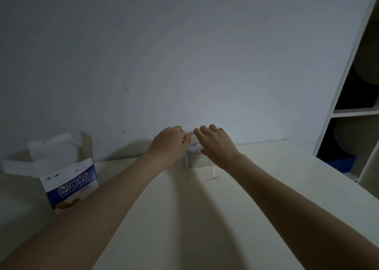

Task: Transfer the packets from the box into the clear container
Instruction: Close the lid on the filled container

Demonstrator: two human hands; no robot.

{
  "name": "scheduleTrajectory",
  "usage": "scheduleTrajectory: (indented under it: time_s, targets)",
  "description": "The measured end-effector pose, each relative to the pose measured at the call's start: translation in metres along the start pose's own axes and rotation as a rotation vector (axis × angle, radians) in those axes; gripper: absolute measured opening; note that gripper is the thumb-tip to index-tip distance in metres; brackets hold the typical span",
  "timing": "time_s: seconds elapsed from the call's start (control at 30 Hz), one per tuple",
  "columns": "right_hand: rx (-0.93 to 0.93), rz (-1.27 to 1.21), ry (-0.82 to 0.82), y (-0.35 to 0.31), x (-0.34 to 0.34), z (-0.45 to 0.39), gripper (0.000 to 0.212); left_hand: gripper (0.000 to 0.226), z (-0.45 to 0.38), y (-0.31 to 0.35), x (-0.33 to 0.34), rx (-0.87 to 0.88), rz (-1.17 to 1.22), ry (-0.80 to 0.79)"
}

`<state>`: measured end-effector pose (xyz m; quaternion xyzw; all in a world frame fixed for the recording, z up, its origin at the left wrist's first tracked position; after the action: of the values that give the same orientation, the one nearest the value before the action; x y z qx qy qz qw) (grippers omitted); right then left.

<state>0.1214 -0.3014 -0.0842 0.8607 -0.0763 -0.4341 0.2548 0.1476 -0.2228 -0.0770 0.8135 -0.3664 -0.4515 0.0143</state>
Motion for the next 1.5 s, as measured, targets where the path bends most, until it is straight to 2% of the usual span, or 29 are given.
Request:
scheduleTrajectory:
  time_s: [0.07,0.17,0.23,0.3,0.37,0.43,0.5,0.53,0.57,0.63,0.67,0.73,0.8,0.93,1.0,1.1,1.17,1.23,1.3,1.43,1.5]
  targets:
    - [0.02,0.041,0.029,-0.001,0.004,-0.007,0.051,0.043,0.0,-0.003,-0.001,0.0,-0.02,0.003]
    - [0.062,0.07,0.044,-0.001,0.011,-0.016,0.053,0.036,0.003,0.004,0.007,0.06,-0.148,-0.154]
    - [0.047,0.056,-0.02,-0.007,0.012,-0.021,0.047,0.037,0.014,0.015,-0.006,0.145,-0.278,-0.172]
    - [0.037,0.066,-0.083,-0.01,0.011,-0.024,0.045,0.039,0.03,0.028,-0.044,0.287,-0.362,0.005]
    - [0.05,0.098,-0.108,-0.013,-0.001,-0.023,0.049,0.037,0.051,0.029,-0.087,0.325,-0.46,0.217]
    - [0.027,0.103,-0.093,-0.027,-0.027,-0.019,0.051,0.053,0.069,0.002,-0.124,0.089,-0.552,0.225]
    - [-0.018,-0.007,-0.028,-0.049,-0.061,-0.019,0.052,0.071,0.09,-0.047,-0.151,-0.319,-0.591,0.072]
    - [-0.045,-0.078,0.004,-0.061,-0.077,-0.018,0.053,0.072,0.104,-0.07,-0.157,-0.48,-0.588,-0.014]
    - [-0.083,-0.156,0.025,-0.075,-0.092,-0.016,0.054,0.065,0.118,-0.089,-0.157,-0.577,-0.549,-0.085]
    - [-0.168,-0.313,0.02,-0.101,-0.115,-0.008,0.06,0.034,0.135,-0.099,-0.149,-0.612,-0.405,-0.195]
    - [-0.212,-0.377,-0.008,-0.113,-0.121,-0.001,0.064,0.023,0.139,-0.088,-0.145,-0.584,-0.34,-0.225]
    - [-0.248,-0.42,-0.045,-0.121,-0.129,0.014,0.067,0.021,0.13,-0.05,-0.133,-0.43,-0.315,-0.23]
    - [-0.126,-0.45,-0.101,-0.096,-0.128,0.026,0.059,0.022,0.113,0.006,-0.119,-0.266,-0.225,-0.206]
    - [0.265,-0.569,-0.285,0.021,-0.111,0.086,0.035,0.017,0.086,0.127,-0.088,-0.017,0.165,-0.075]
    - [0.473,-0.491,-0.298,0.097,-0.107,0.139,0.034,0.024,0.081,0.189,-0.071,0.151,0.169,-0.033]
    - [0.917,-0.392,-0.218,0.216,-0.103,0.266,0.03,0.035,0.099,0.292,-0.029,0.436,0.256,-0.103]
    - [1.195,-0.353,-0.178,0.257,-0.098,0.36,0.028,0.037,0.121,0.341,0.005,0.556,0.277,-0.2]
    - [1.371,-0.282,-0.241,0.27,-0.083,0.451,0.025,0.038,0.147,0.383,0.037,0.649,0.285,-0.29]
    - [1.447,-0.242,-0.408,0.256,-0.055,0.521,0.023,0.038,0.173,0.413,0.065,0.738,0.279,-0.376]
    - [1.509,-0.225,-0.803,0.213,0.018,0.627,0.018,0.038,0.217,0.447,0.116,0.882,0.239,-0.522]
    - [1.512,-0.28,-0.906,0.2,0.042,0.652,0.028,0.037,0.223,0.449,0.125,0.887,0.273,-0.561]
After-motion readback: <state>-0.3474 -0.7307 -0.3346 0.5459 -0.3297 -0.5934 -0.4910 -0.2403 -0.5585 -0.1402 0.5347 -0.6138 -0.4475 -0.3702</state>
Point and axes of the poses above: each hand's wrist, its own z-axis away from the middle knuckle, its own x-axis out of the palm, y = z × x, the point moved 10 cm from there along -z, towards the middle knuckle, and after that the axes turned 15 degrees about z, right-handed, at the moved point
